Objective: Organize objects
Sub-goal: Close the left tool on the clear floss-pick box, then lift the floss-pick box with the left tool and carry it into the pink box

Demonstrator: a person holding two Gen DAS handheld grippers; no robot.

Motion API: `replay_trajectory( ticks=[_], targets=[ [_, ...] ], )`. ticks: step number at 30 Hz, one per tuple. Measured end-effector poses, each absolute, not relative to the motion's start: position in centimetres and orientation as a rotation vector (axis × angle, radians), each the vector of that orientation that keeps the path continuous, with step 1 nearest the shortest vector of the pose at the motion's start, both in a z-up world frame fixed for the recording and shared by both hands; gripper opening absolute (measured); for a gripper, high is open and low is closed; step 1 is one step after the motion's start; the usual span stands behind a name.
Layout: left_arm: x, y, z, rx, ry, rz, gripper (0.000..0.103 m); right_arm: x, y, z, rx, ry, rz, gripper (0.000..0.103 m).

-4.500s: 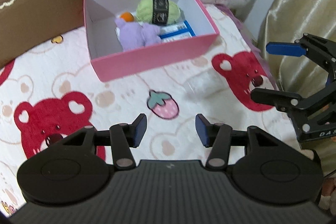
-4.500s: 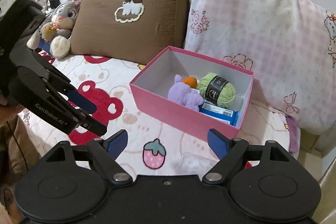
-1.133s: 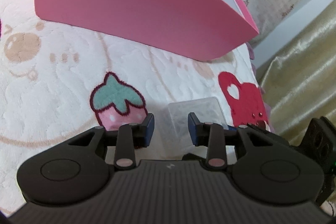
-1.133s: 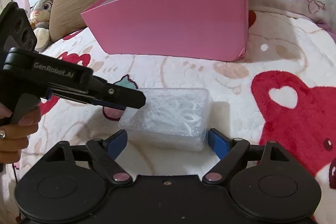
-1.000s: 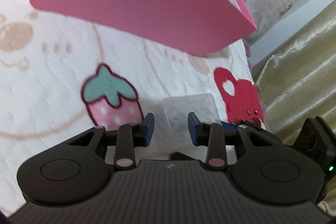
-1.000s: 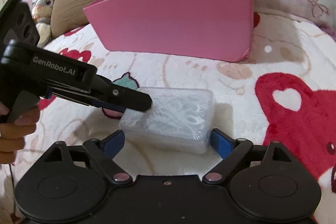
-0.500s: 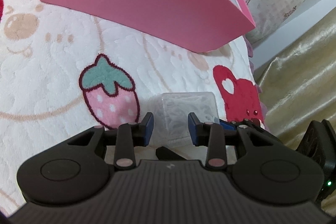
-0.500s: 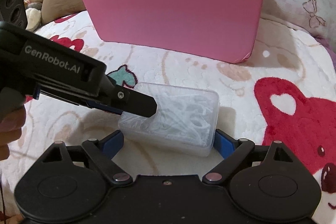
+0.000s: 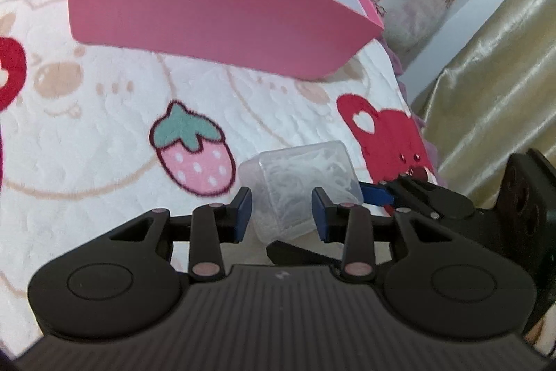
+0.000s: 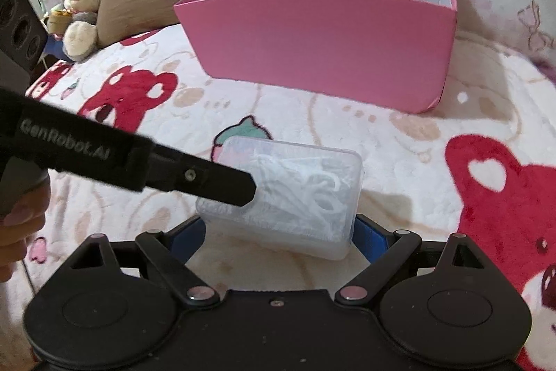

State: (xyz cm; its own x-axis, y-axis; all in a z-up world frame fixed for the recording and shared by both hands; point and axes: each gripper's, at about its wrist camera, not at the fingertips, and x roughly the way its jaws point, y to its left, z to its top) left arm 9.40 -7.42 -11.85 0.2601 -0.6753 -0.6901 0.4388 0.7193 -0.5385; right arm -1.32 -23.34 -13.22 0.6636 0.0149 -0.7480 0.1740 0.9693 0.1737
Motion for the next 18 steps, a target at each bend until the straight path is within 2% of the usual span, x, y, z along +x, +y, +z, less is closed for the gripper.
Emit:
replay_trajectory(
  ticks=[12,18],
  targets=[
    [7.7,-5.1,-9.9,-0.29,1.117,-0.794,0.035,-2.3,-19.8,-10.8,0.233,0.904,-0.128,0.092],
    [7.0,-3.8,-8.8,-0.307,1.108,-0.808,0.035,-2.8,-18.4,-10.1,0.247,0.936,-0.163,0.084]
  ],
)
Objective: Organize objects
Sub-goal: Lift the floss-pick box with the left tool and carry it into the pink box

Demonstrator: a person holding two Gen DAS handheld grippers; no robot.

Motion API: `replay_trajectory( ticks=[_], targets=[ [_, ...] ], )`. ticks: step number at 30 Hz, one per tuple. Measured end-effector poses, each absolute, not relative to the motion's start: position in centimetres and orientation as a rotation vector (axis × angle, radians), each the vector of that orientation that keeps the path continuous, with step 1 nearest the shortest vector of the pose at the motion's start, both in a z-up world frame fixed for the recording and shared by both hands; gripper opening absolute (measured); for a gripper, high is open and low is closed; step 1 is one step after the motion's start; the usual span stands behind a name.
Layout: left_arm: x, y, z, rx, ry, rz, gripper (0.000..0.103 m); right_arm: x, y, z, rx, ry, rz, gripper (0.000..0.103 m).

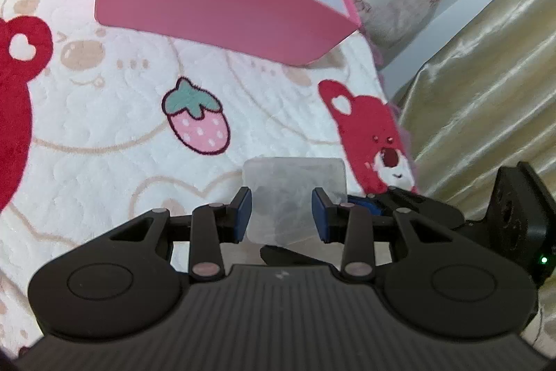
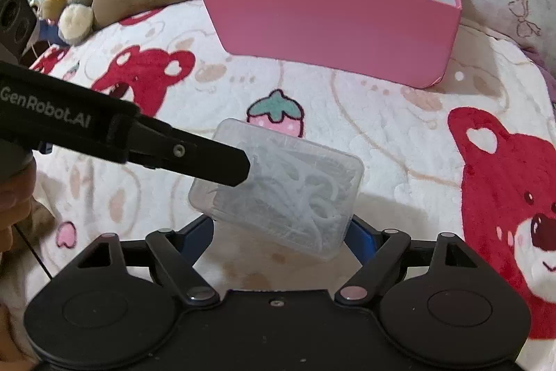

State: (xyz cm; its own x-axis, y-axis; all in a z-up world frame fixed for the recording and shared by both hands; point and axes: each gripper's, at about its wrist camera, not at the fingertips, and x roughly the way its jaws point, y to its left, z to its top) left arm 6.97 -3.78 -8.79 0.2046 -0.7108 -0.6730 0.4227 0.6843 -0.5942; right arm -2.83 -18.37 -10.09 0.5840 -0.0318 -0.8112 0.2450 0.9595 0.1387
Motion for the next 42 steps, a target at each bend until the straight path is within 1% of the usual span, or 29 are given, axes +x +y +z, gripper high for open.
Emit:
replay_trajectory(
  ticks=[3,9,15,21,27,33,42],
  targets=[
    [6.7,-3.2,-7.1,-0.302,1.077,-0.831,0.035,-3.2,-18.0,-8.8,0.241,0.915,-0.18,0.08],
    [6.0,-3.2,-3.1,-0.228,1.009,-0.856,0.035,-3.5,-17.0,-5.2,0.186,0.863,-0.202,0.08],
    [5.9,-3.7,-0.1,-0.151,0.992,-0.811,0.035,-2.7,-16.0,-2.1,0.104,0.846,-0.209,0.08],
    [6.9,-3.4,2.0,-0.171,0.956,-0.817,0.036,-1.8,-16.6,0.4,0.068,0.825,-0.208,0.08],
    [8.2,-3.1,4.0,-0.222,0.924,-0.831,0.036,-0.5,-16.4,3.2,-0.042,0.819,-0.222,0.08],
    [10.8,-4.0,6.1,-0.215,0.912,-0.826,0.036,1.4,-17.7,5.3,-0.121,0.815,-0.213,0.08],
    [16.7,-7.4,7.3,-0.222,0.893,-0.787,0.036,5.7,-23.2,6.3,-0.04,0.812,-0.237,0.08]
  ],
)
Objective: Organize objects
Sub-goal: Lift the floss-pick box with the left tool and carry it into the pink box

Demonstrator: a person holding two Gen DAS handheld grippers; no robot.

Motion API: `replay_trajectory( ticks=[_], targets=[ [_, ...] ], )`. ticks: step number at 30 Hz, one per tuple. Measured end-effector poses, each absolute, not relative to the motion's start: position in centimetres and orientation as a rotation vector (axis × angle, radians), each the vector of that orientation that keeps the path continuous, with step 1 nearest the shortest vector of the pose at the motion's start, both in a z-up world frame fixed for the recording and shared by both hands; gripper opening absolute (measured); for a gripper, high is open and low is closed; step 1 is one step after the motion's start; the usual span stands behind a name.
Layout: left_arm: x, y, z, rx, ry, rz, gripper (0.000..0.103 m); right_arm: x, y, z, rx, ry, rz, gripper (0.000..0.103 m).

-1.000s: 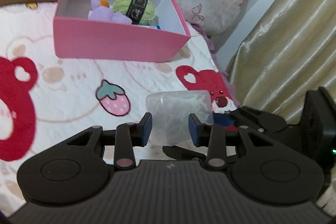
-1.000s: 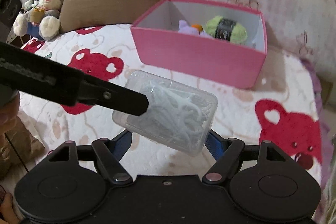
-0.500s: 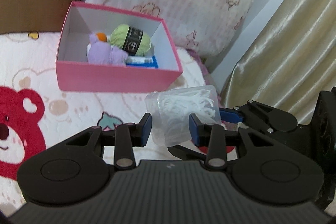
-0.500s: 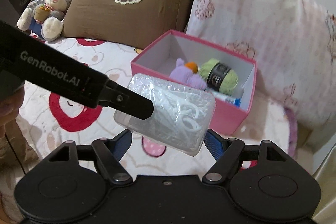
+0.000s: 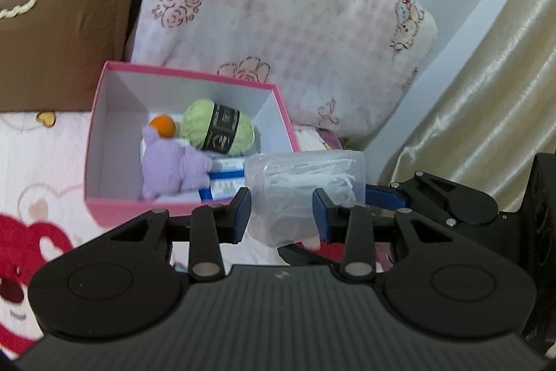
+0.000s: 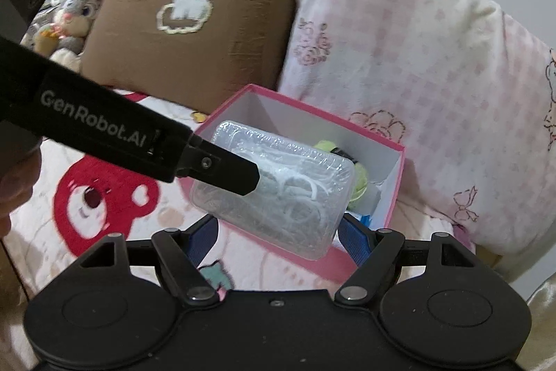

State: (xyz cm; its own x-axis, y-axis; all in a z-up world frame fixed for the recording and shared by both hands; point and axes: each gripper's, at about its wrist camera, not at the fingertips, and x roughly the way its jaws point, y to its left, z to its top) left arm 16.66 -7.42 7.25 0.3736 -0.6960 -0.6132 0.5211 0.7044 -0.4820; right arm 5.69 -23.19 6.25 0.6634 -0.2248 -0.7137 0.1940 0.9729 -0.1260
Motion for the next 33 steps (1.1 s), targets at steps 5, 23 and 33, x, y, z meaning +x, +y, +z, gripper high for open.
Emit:
replay_trajectory(
  ticks=[5,23,33],
  targets=[
    [20.7,-10.4,6.0,-0.186,0.947,-0.765,0.041,8.6,-26.7,4.8,0.011,0.846,-0.247,0.08],
    [30.6,-14.9,-4.0,-0.253,1.144,-0.711,0.045,16.8,-33.4,-3.8,0.151,1.033,-0.318,0.075],
    [31.6,-15.4,-6.7,-0.274,1.175,-0.679,0.033,18.3,-33.0,-6.0,0.068,1.084,-0.405,0.069]
  ],
)
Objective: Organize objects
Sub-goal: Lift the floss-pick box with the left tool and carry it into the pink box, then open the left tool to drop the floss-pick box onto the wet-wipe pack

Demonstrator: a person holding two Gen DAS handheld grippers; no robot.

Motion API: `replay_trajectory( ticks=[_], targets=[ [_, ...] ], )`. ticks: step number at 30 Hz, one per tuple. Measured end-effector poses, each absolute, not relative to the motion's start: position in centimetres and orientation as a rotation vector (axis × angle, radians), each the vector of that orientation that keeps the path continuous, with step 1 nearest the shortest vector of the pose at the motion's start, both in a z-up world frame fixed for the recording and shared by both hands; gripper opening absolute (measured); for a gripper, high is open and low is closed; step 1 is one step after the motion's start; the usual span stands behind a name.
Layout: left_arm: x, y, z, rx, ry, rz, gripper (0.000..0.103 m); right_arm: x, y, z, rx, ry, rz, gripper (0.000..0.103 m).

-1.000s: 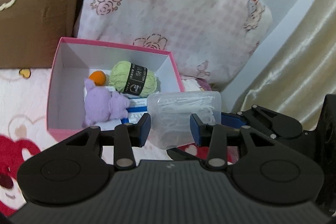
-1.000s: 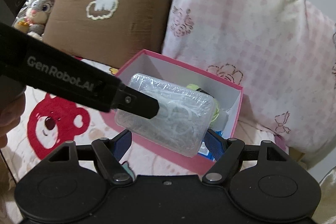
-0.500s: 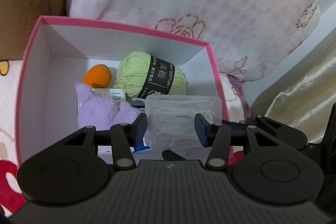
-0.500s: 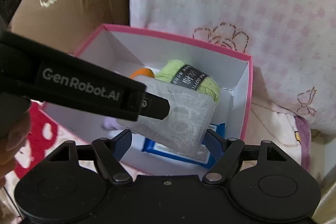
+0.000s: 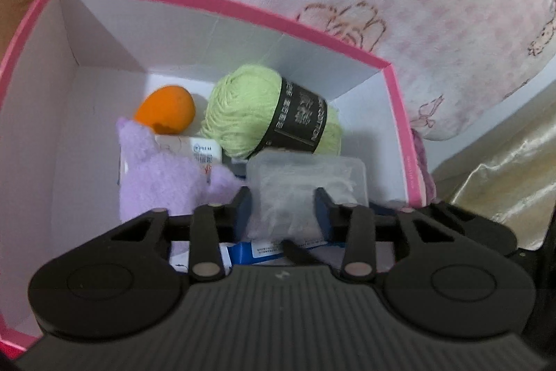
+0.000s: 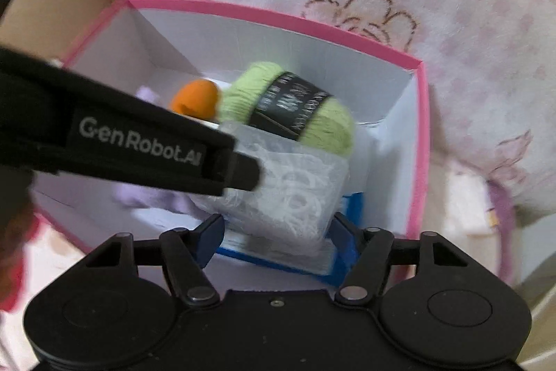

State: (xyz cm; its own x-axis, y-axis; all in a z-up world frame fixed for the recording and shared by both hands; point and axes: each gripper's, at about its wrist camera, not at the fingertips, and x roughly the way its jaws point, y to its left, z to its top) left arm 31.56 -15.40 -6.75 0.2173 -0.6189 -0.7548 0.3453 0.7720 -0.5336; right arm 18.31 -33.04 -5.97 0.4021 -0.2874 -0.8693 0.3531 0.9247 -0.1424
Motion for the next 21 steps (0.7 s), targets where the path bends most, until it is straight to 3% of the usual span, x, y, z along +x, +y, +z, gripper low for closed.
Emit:
replay_trajectory(
  ticks=[5,8,16,21],
  targets=[
    [31.2,-16.2,-8.0,-0.286,1.189,-0.665,0.031,18.3,-33.3,-6.2,0.089,1.062,-0.408,0.06],
    [31.1,-16.2,-8.1,-0.304,1.19,-0.661,0.031,18.2,-33.0,-6.1,0.079,1.057,-0.385,0.049],
    [30.3,-15.9,-7.5,-0.258,1.154,-0.658,0.03,17.1,-32.6,-6.0,0.056,1.025,-0.334,0.047],
    [29.5,-15.0,-6.6,-0.226,1.149,-0.658,0.03,13.7,-32.3,-4.0,0.134,0.9,-0.308,0.053]
  ],
)
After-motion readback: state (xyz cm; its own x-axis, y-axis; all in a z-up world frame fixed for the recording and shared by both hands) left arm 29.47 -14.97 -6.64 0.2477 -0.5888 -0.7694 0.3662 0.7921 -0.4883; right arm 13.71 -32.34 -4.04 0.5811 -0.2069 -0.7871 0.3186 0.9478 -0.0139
